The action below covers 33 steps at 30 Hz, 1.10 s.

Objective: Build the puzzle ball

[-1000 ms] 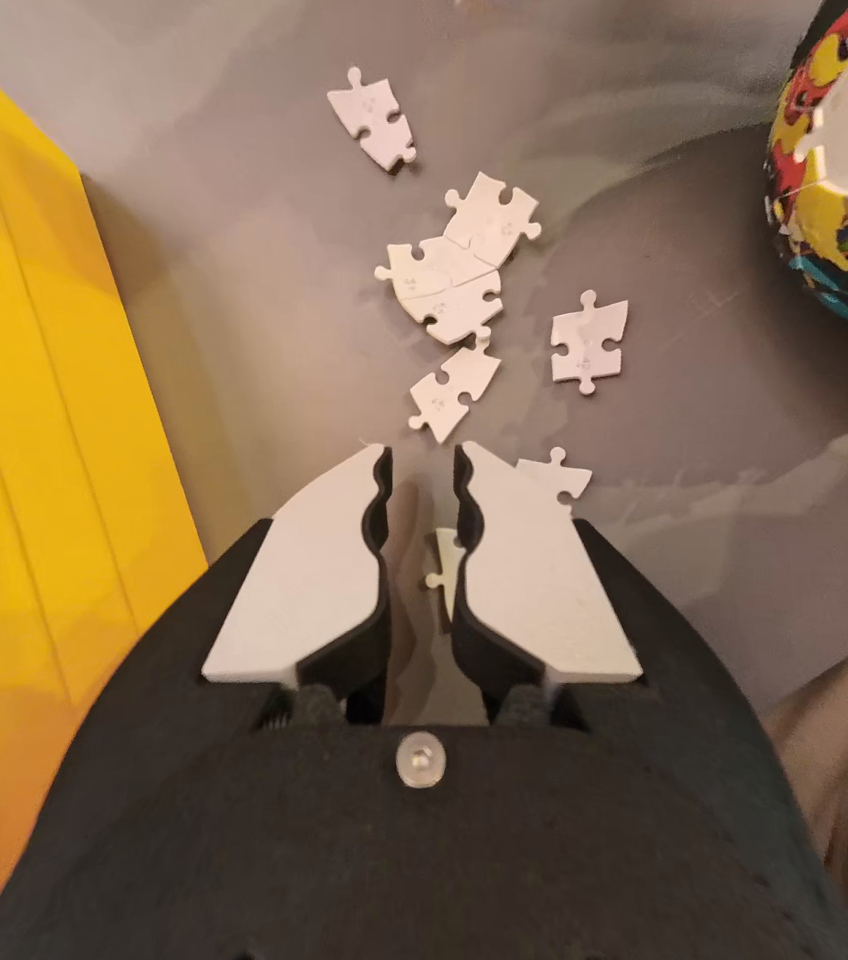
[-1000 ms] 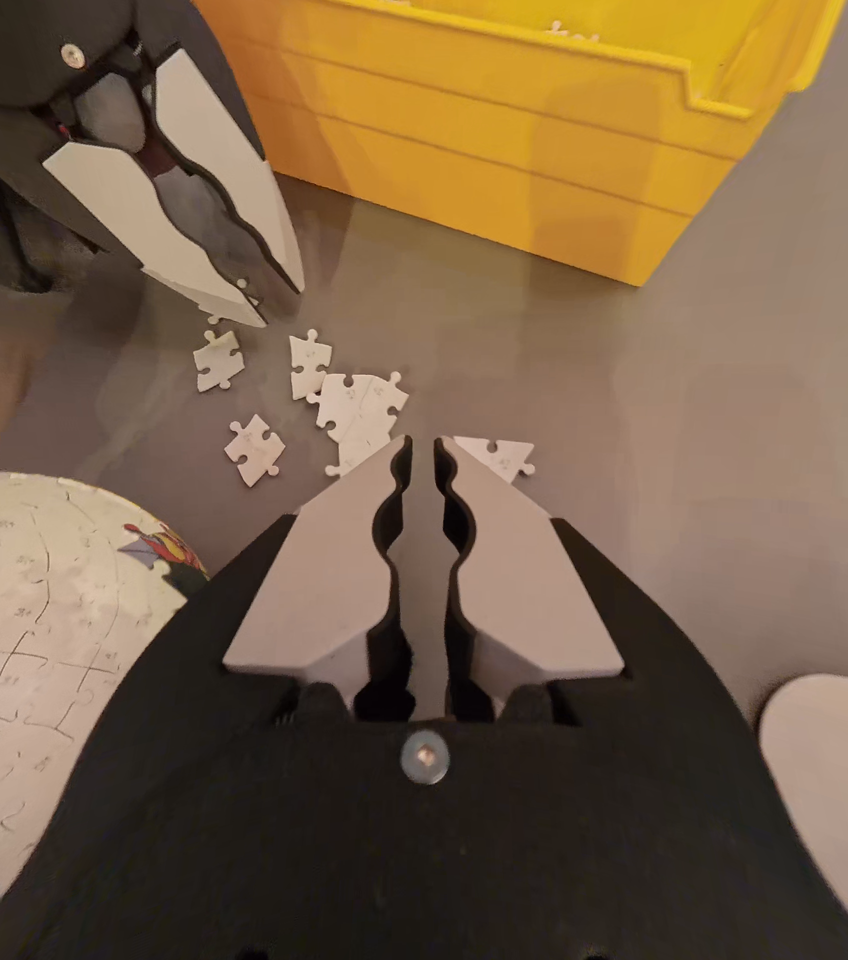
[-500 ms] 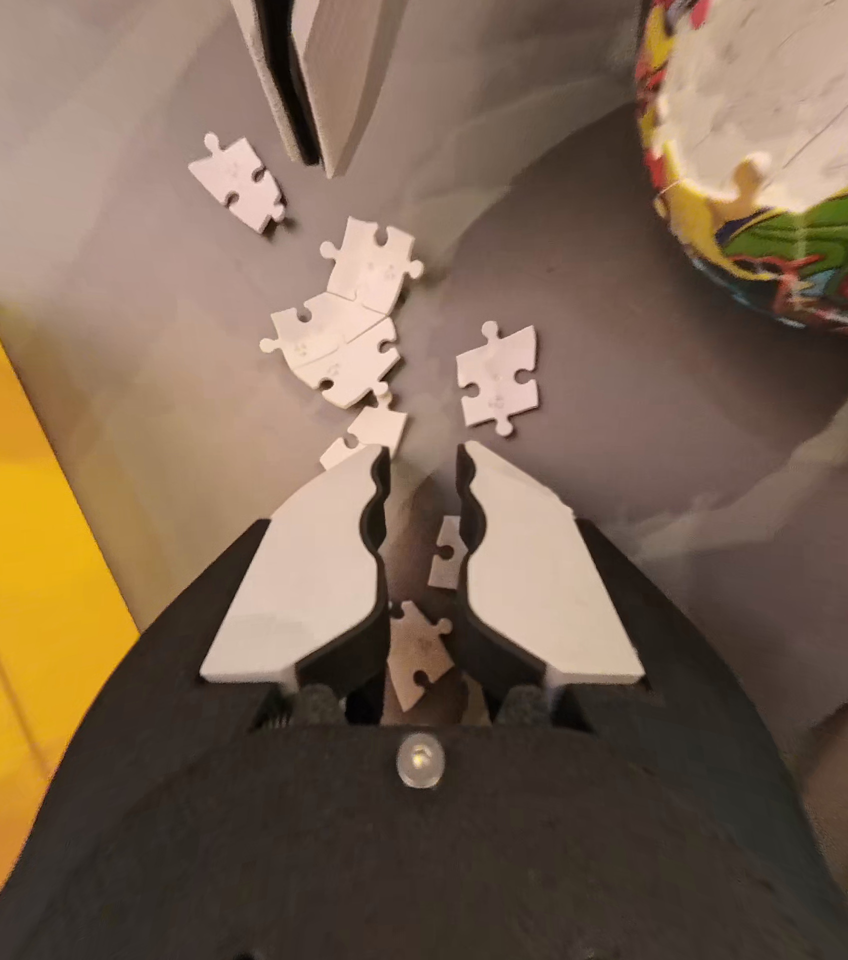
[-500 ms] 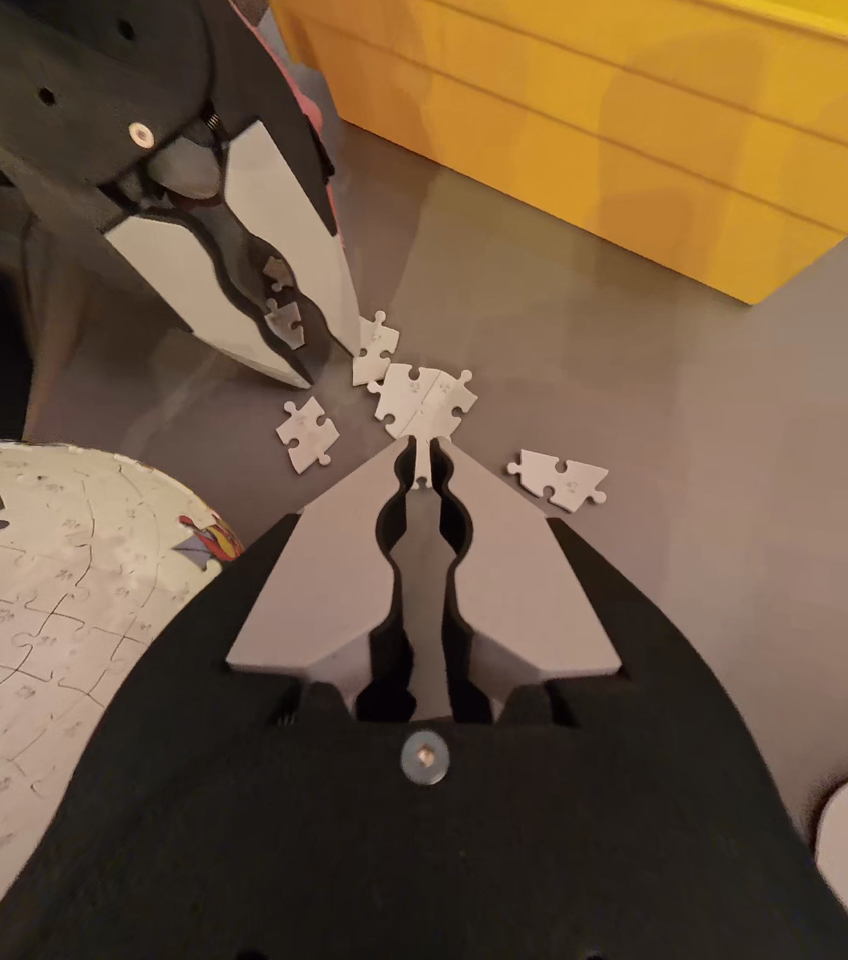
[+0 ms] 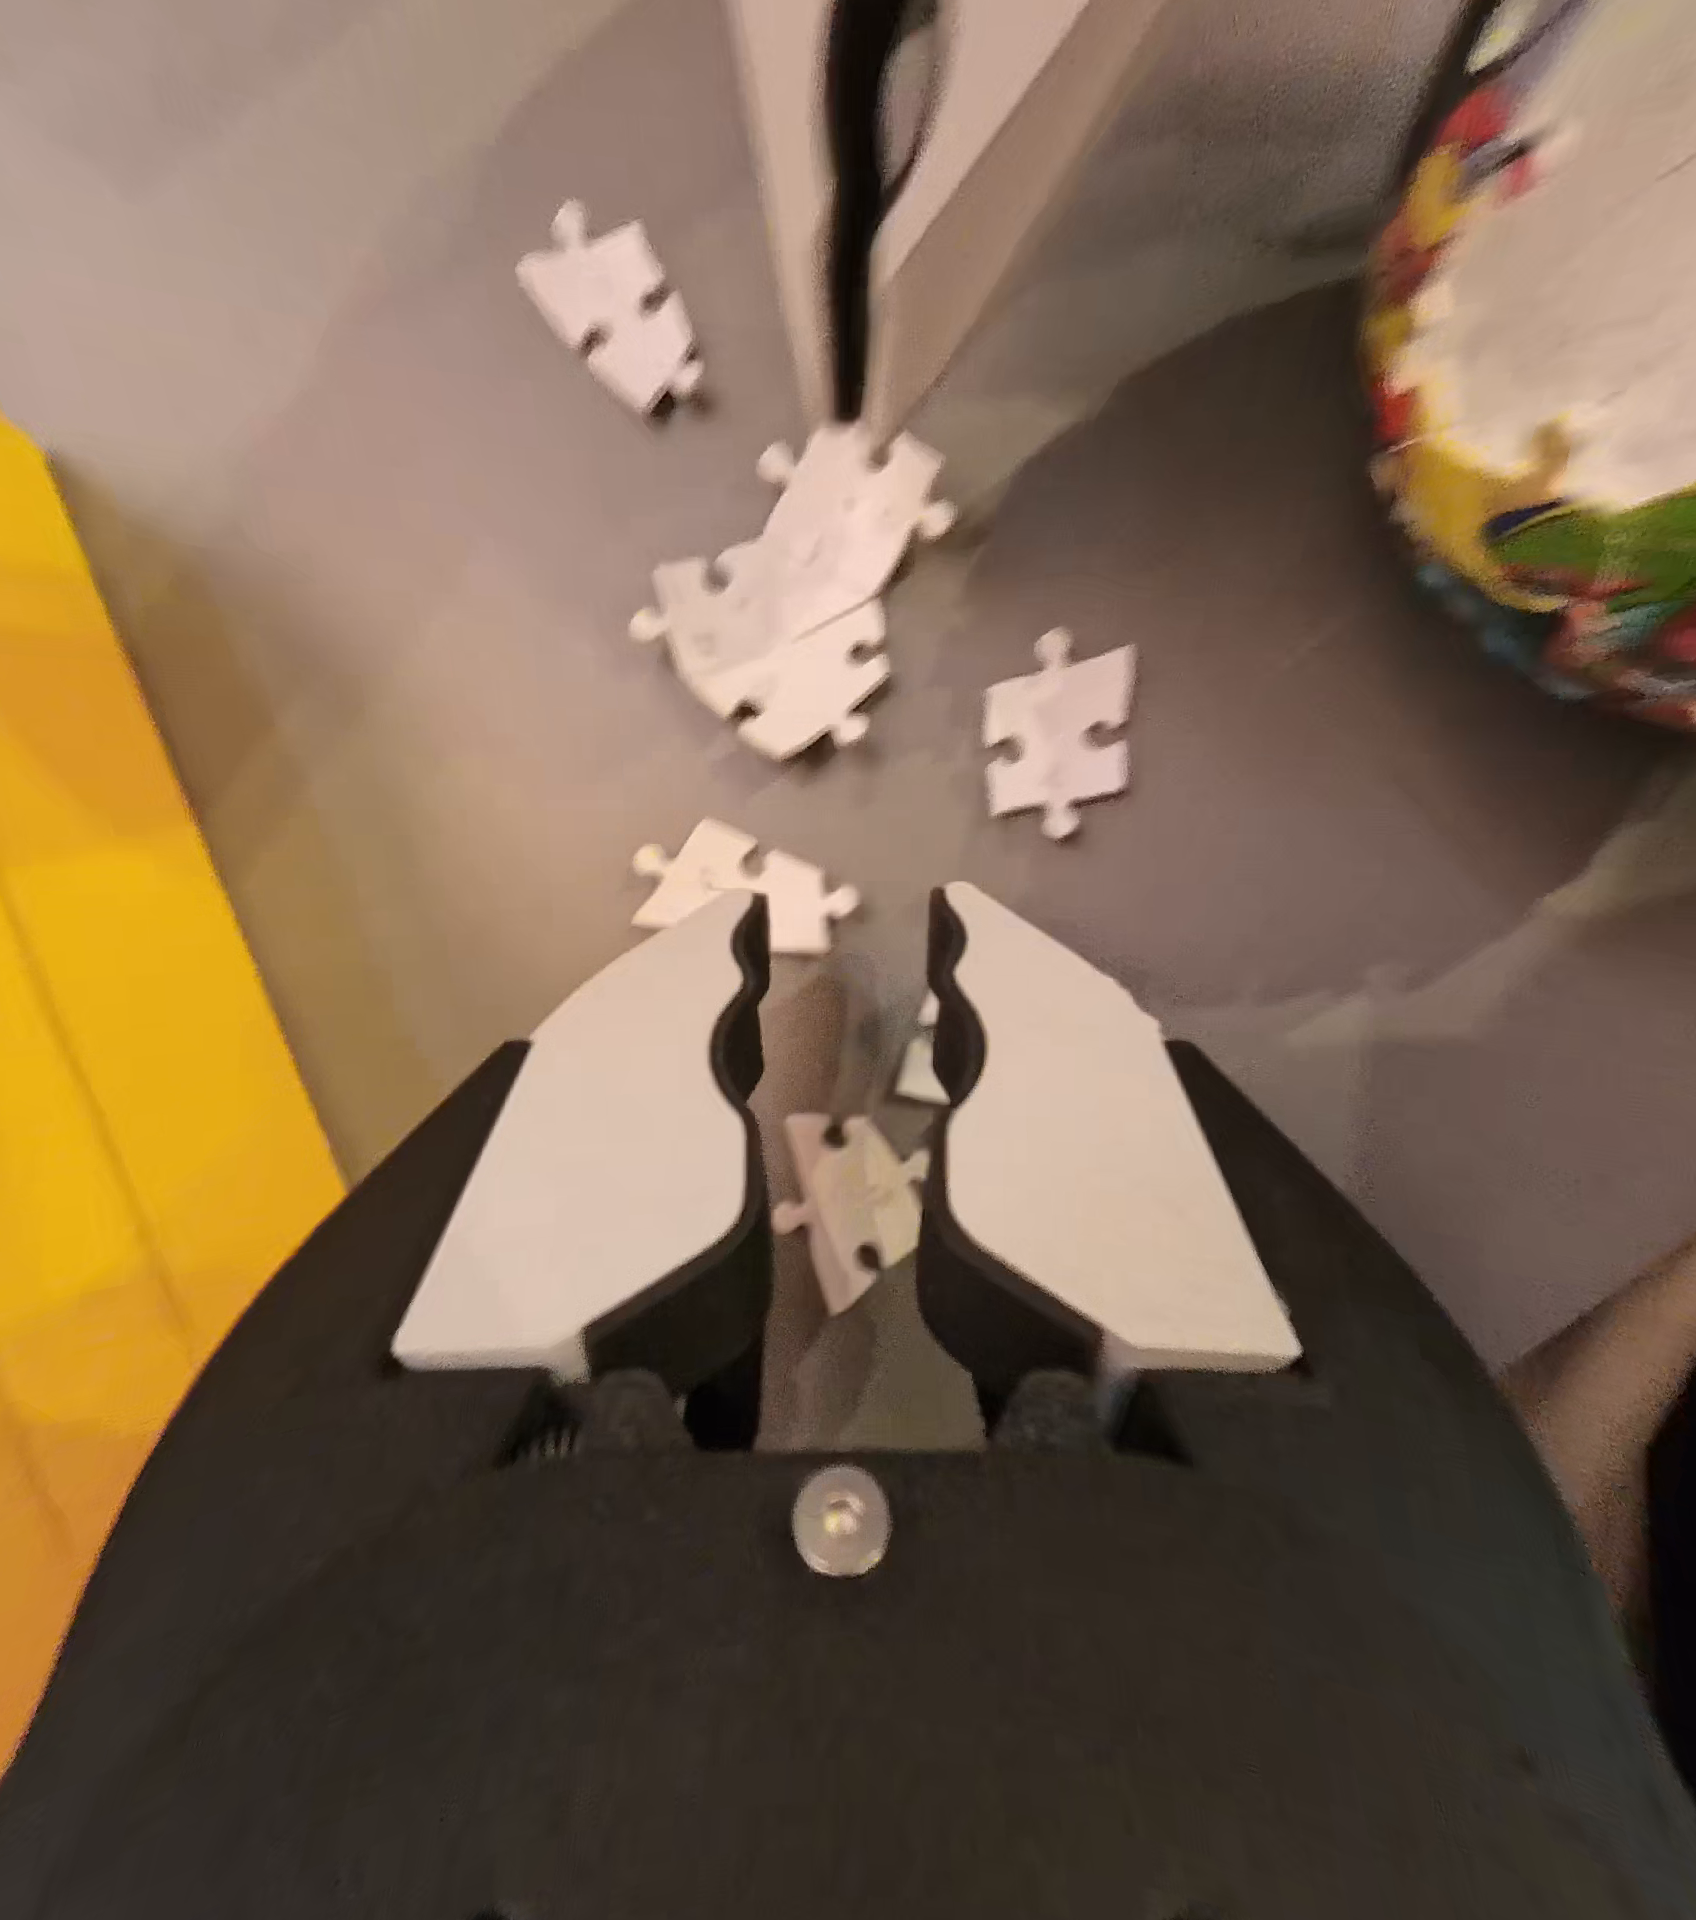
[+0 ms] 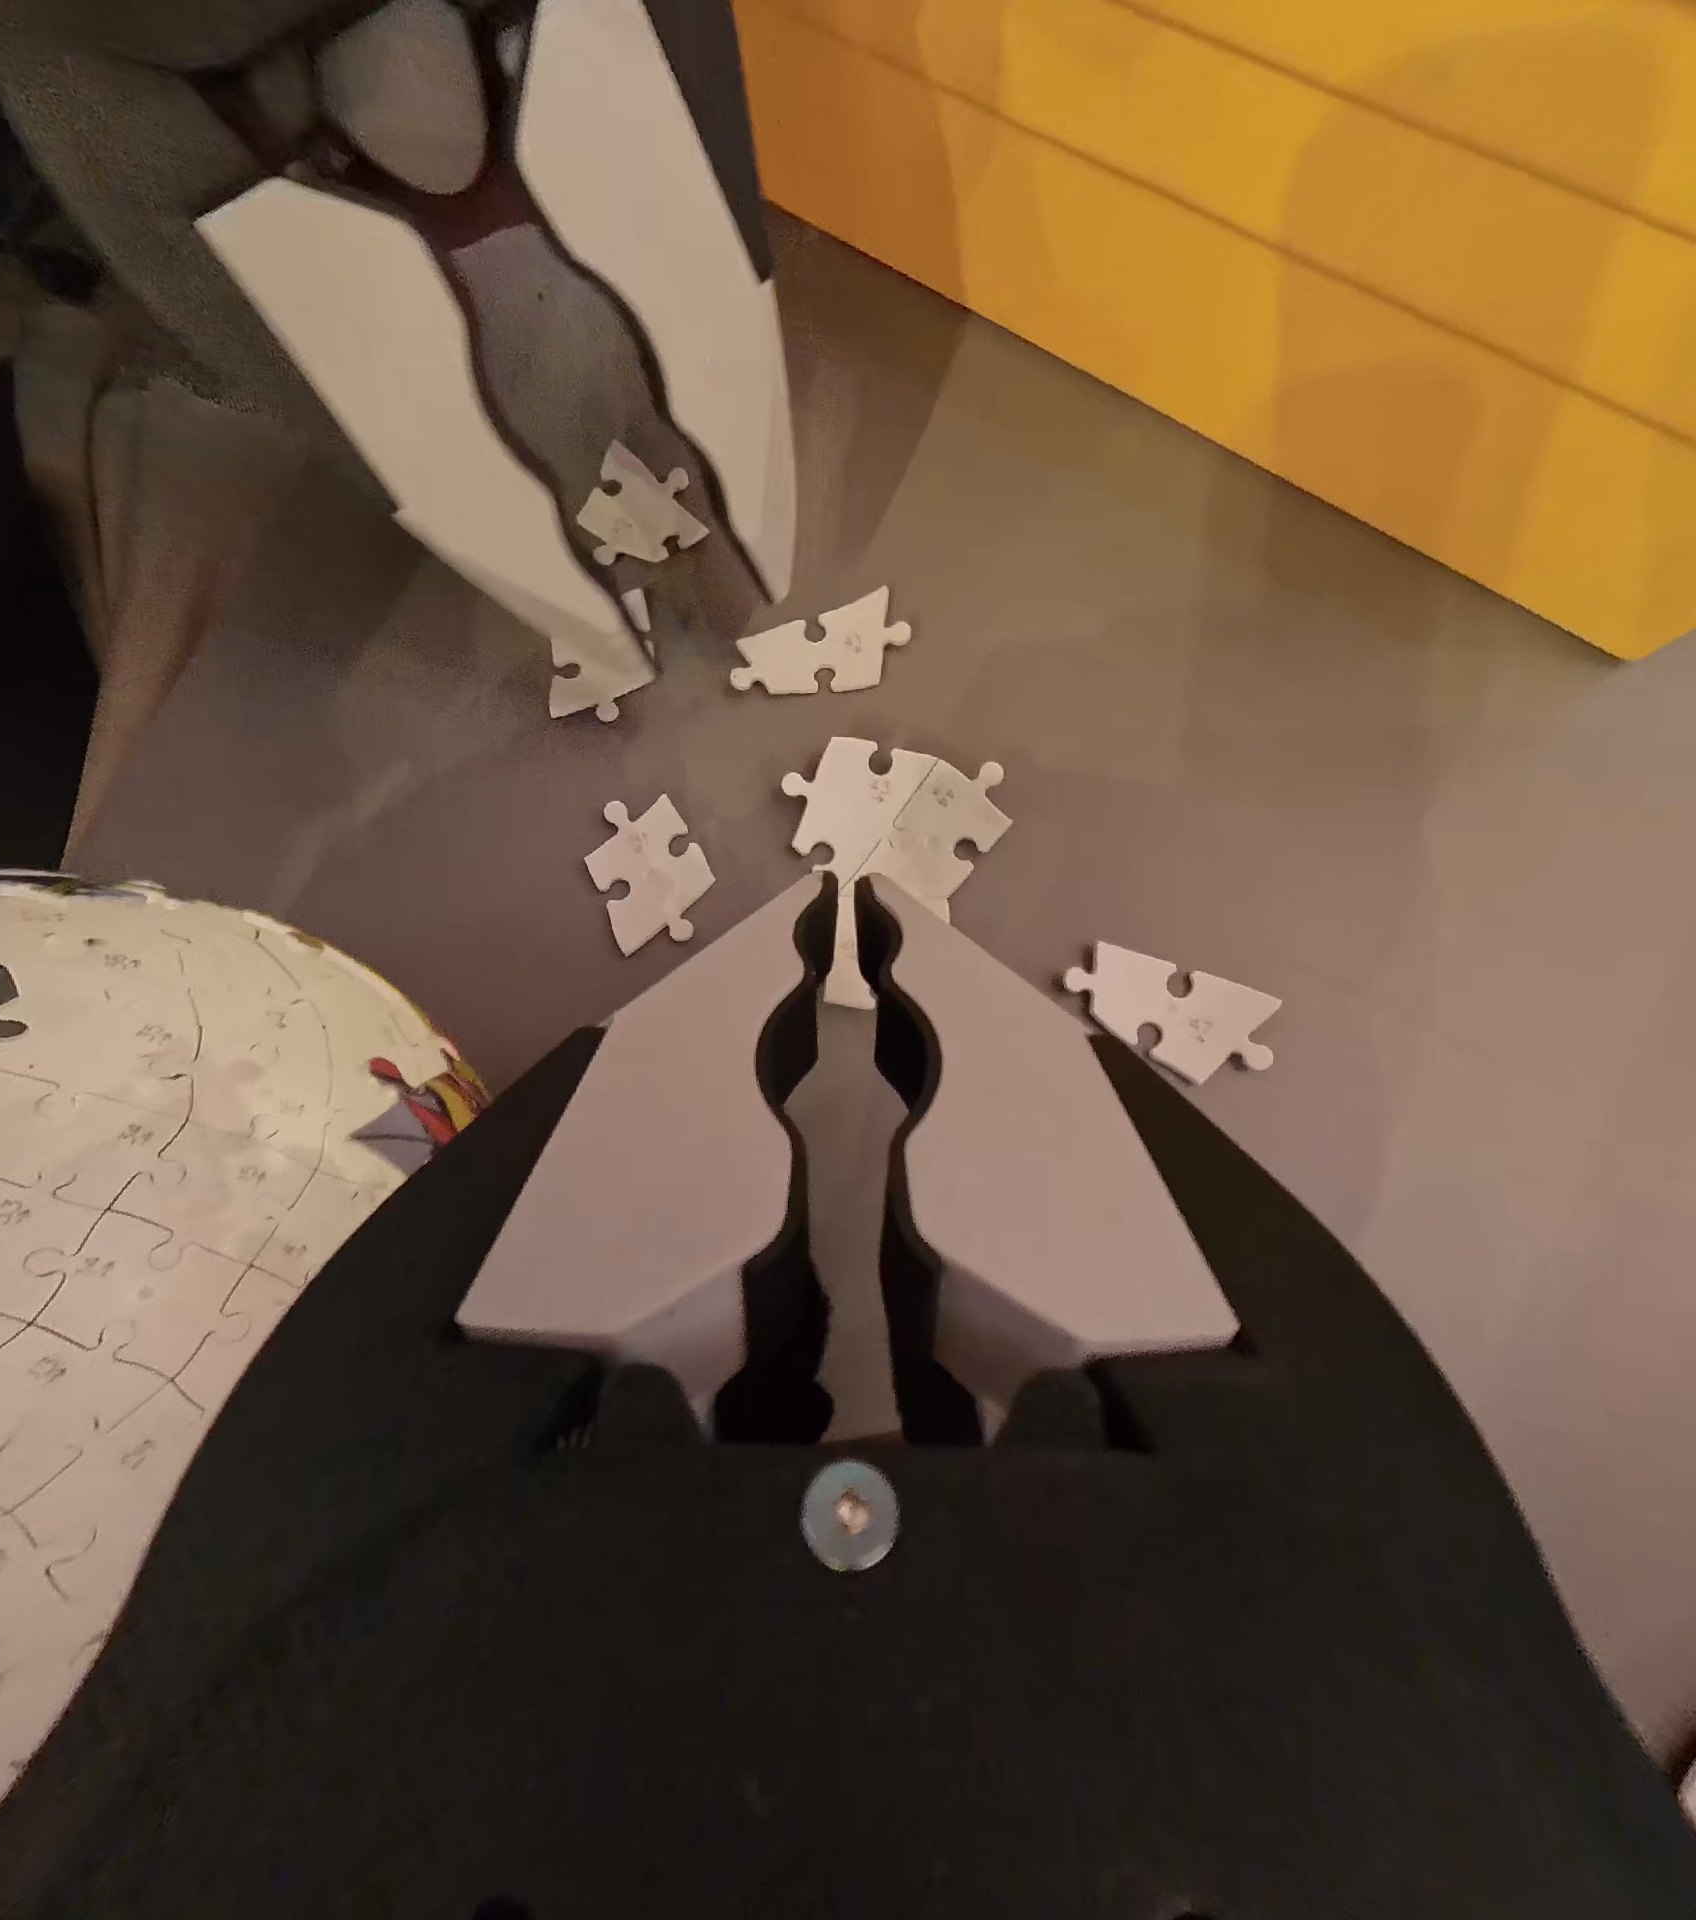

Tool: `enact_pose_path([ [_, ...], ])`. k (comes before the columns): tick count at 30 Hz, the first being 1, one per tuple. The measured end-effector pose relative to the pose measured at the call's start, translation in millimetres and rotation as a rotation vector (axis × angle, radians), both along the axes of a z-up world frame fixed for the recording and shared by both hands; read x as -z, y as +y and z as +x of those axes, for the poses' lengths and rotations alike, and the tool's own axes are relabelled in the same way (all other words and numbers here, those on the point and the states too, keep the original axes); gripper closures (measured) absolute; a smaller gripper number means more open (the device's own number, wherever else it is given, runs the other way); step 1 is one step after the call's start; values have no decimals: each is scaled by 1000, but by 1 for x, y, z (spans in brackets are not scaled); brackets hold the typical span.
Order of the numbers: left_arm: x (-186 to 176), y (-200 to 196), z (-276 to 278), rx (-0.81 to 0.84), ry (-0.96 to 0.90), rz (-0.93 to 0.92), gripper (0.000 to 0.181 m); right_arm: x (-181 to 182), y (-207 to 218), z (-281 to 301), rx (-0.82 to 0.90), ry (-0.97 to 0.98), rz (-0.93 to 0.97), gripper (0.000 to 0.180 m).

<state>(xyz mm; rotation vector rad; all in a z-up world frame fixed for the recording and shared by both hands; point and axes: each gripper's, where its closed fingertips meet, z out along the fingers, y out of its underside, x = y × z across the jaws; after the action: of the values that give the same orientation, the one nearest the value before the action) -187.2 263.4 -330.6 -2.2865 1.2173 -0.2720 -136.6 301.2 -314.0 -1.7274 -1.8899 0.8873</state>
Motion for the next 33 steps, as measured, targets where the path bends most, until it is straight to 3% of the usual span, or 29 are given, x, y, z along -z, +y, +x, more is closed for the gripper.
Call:
enact_pose_path([
  [5, 10, -14, 32, 79, 16, 20, 149, 3, -4, -6, -43, -26, 11, 179],
  [11, 19, -11, 36, 60, 40, 48, 146, 5, -9, -11, -69, -24, 8, 180],
  [23, 20, -10, 32, 42, 32, 50, 165, 22, -38, -7, -232, -120, -16, 180],
  [33, 22, -9, 34, 56, 16, 53, 176, 34, -43, -4, -260, -169, -31, 180],
])
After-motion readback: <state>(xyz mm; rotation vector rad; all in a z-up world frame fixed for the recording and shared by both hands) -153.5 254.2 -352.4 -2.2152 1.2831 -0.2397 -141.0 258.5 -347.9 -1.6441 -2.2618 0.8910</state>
